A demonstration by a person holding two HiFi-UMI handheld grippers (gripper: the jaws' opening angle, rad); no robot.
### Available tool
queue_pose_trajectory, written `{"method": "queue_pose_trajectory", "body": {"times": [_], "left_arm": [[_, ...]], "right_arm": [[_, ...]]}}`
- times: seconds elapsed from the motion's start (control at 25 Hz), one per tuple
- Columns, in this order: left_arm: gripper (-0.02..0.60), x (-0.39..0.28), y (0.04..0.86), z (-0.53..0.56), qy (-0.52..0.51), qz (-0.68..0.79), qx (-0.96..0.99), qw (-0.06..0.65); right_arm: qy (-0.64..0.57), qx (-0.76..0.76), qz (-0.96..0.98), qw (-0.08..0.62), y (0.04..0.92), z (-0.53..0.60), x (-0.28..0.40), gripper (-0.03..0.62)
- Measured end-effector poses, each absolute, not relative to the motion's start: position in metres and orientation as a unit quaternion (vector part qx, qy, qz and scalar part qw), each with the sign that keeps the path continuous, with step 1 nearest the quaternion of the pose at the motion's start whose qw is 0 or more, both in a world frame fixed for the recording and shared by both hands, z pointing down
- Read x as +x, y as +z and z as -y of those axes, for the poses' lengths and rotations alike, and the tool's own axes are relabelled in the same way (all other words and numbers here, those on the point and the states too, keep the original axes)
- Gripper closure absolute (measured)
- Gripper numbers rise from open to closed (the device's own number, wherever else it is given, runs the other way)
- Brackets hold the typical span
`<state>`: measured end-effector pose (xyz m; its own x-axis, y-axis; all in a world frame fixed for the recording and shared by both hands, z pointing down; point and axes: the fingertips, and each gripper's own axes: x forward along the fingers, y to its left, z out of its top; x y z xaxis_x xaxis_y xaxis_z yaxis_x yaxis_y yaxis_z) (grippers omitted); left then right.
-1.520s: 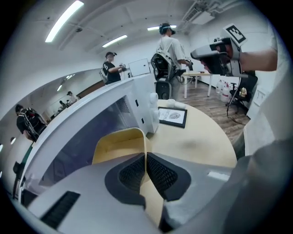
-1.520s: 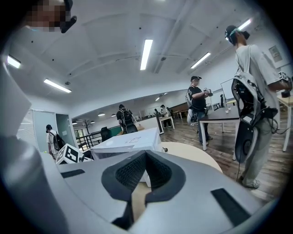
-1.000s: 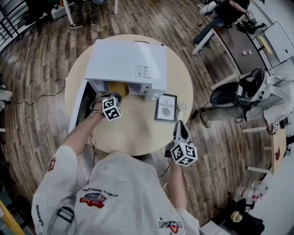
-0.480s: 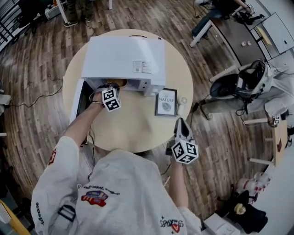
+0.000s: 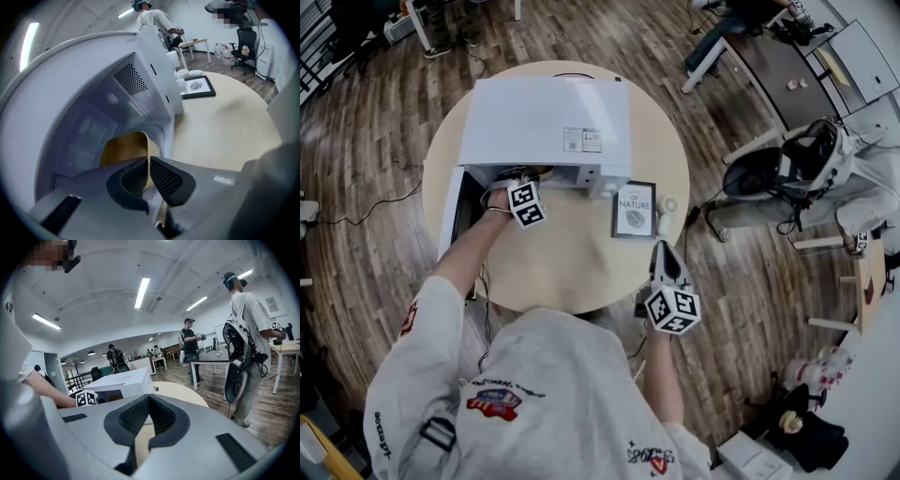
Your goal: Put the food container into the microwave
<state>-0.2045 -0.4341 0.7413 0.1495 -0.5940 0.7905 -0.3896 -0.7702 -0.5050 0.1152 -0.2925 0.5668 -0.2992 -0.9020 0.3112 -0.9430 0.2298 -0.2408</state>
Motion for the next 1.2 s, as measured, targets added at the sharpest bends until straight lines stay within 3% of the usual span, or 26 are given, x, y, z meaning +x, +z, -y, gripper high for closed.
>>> {"method": "queue_pose_trajectory", "body": {"times": [1.2], "left_arm": [[0.565,-0.209,0.753,0.454,-0.581,-0.364,-0.722,0.094]], "right_arm": [[0.204,0.582,0.785,0.066,0.575,0.293,0.123,0.602]]}}
